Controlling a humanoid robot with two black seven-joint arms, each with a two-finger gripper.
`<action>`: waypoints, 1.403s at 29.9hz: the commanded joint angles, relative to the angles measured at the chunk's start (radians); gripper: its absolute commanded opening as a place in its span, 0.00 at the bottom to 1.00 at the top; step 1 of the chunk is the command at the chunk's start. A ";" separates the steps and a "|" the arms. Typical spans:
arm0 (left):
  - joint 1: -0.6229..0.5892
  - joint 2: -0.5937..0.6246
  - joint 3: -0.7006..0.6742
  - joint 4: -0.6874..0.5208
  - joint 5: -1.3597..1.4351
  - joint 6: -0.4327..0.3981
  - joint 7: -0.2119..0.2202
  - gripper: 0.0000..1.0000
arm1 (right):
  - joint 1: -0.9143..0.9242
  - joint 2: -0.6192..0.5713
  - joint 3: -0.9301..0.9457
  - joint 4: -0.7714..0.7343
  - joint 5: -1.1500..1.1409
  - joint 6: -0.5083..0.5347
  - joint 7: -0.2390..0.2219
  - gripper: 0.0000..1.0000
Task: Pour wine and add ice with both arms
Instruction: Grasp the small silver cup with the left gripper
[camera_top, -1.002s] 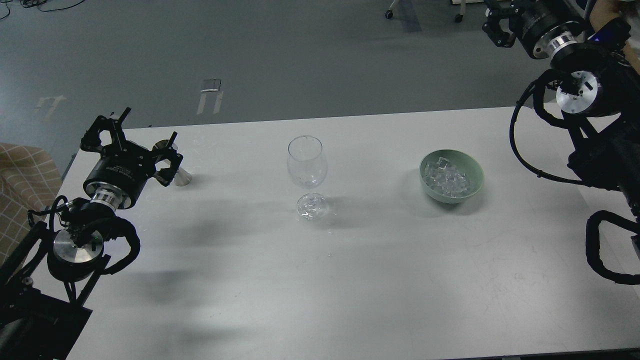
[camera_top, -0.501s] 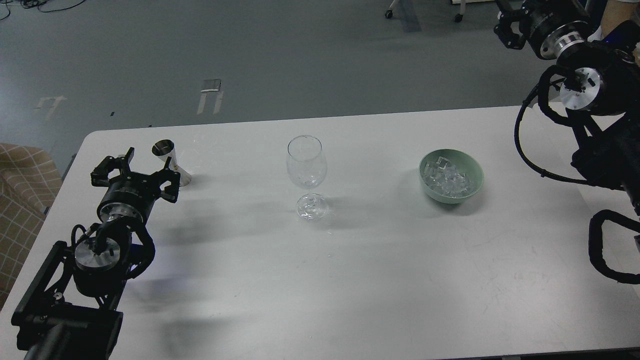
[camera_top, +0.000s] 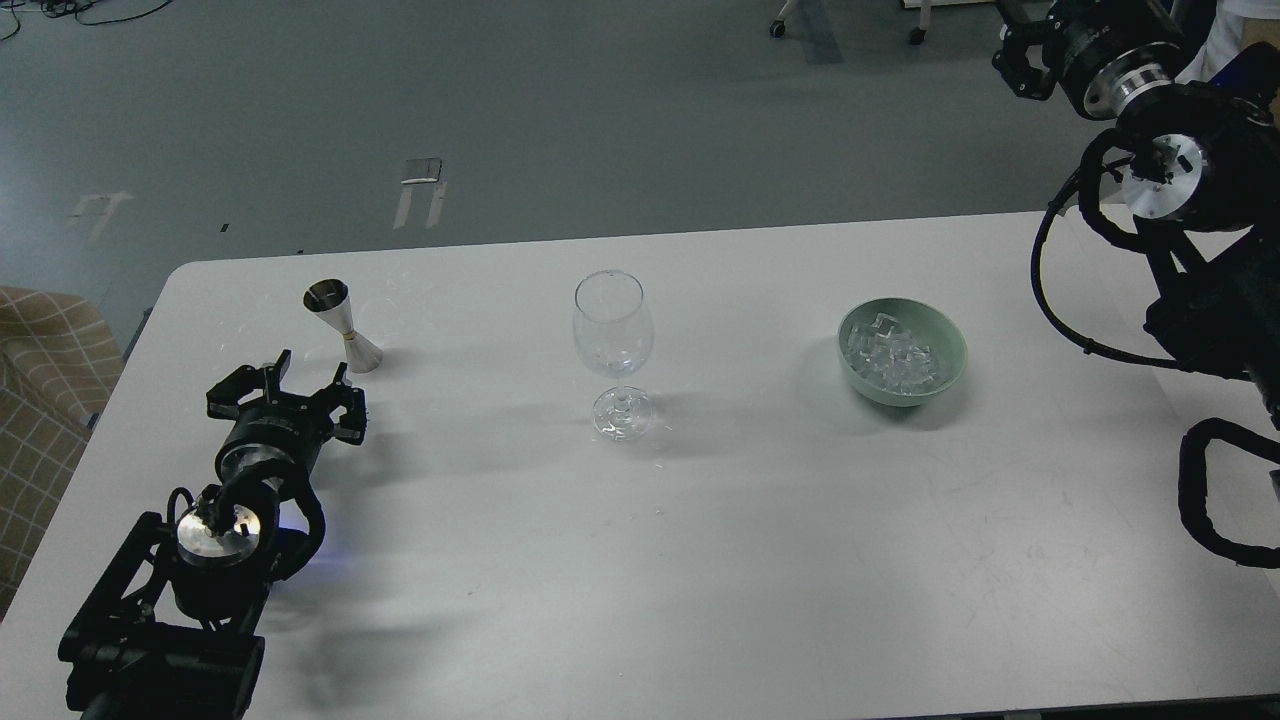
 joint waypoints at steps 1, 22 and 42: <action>-0.019 -0.002 -0.004 0.052 -0.001 -0.038 0.001 0.55 | 0.006 0.002 -0.002 0.000 0.000 0.000 -0.007 1.00; -0.138 -0.035 0.009 0.156 -0.011 -0.019 0.027 0.54 | -0.005 -0.015 -0.003 0.000 0.000 0.000 -0.013 1.00; -0.225 -0.034 -0.002 0.232 -0.014 -0.024 0.075 0.55 | -0.008 -0.014 -0.003 0.000 0.000 0.000 -0.013 1.00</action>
